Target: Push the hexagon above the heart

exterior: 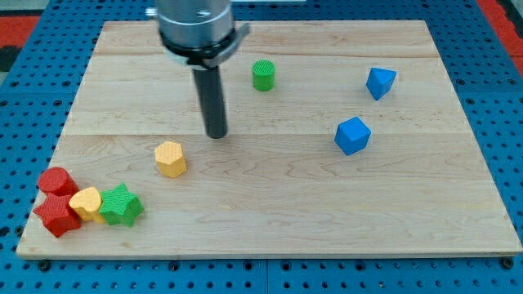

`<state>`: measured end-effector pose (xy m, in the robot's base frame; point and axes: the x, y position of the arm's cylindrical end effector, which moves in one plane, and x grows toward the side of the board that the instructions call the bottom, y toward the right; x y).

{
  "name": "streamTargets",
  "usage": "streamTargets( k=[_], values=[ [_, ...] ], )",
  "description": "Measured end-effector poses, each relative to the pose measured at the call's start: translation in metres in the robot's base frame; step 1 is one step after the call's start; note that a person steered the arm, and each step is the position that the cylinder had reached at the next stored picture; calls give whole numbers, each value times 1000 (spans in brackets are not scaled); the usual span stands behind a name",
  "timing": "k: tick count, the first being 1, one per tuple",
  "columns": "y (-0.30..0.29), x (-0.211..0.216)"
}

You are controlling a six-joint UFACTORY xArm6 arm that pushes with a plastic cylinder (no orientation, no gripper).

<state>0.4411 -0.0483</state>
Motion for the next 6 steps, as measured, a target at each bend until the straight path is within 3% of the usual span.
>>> streamTargets(
  k=[1,2,5,6],
  values=[
    [20,17],
    [2,40],
    [-128,47],
    [-134,47]
  ],
)
